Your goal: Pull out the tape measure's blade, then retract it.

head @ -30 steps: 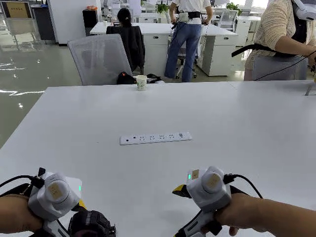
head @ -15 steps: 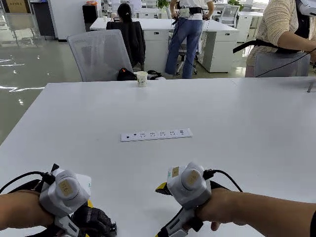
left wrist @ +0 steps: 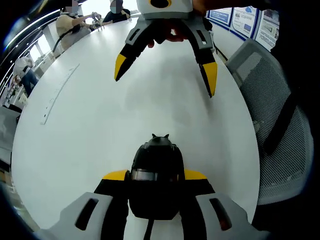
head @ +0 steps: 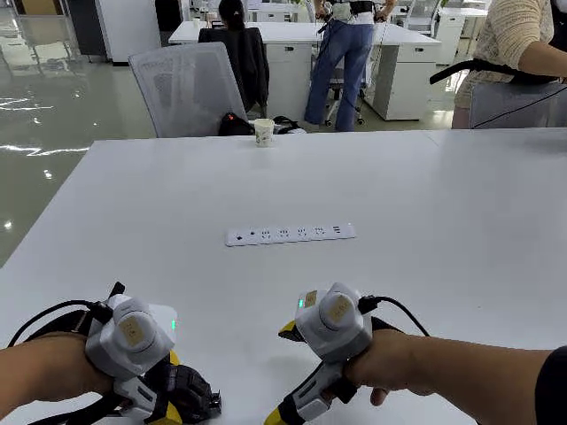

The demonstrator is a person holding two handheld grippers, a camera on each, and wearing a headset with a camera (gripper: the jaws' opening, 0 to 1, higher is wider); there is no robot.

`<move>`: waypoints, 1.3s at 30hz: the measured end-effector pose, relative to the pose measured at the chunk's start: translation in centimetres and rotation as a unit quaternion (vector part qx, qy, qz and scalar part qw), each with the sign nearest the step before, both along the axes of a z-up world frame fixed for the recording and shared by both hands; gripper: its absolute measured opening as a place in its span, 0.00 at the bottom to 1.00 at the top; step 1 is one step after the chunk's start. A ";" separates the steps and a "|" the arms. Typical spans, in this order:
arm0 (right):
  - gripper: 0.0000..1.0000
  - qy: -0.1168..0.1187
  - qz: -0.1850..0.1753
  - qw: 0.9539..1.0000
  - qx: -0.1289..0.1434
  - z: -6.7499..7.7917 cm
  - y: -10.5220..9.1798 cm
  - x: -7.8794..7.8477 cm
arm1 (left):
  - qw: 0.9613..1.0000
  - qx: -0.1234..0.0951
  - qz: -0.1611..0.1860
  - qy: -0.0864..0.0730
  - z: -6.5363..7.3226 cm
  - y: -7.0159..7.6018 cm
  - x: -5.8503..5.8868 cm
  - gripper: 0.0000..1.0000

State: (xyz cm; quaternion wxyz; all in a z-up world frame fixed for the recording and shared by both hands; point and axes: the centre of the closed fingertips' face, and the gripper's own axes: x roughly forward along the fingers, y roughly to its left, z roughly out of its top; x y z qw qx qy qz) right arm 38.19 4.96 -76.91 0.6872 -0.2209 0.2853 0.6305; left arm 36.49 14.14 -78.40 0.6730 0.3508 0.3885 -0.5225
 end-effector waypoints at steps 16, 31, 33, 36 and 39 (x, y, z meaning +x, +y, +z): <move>0.99 0.014 0.032 0.999 -0.003 -1.6 3.3 -1.1 | 1.000 -0.006 0.021 0.009 0.0 0.2 0.1 0.34; 0.74 0.000 0.070 0.998 0.006 -2.6 4.5 -1.5 | 0.999 -0.021 0.027 0.011 -0.1 0.0 0.1 0.34; 0.65 0.003 0.078 0.997 0.009 -2.6 4.9 -1.8 | 0.999 -0.021 0.028 0.011 -0.1 0.0 0.1 0.34; 0.51 -0.002 0.100 0.995 -0.002 -3.0 5.1 -2.3 | 0.999 -0.023 0.028 0.012 -0.1 0.0 0.1 0.34; 0.40 -0.004 0.103 0.995 -0.002 -3.0 5.5 -2.4 | 0.999 -0.023 0.028 0.012 0.0 -0.1 0.1 0.34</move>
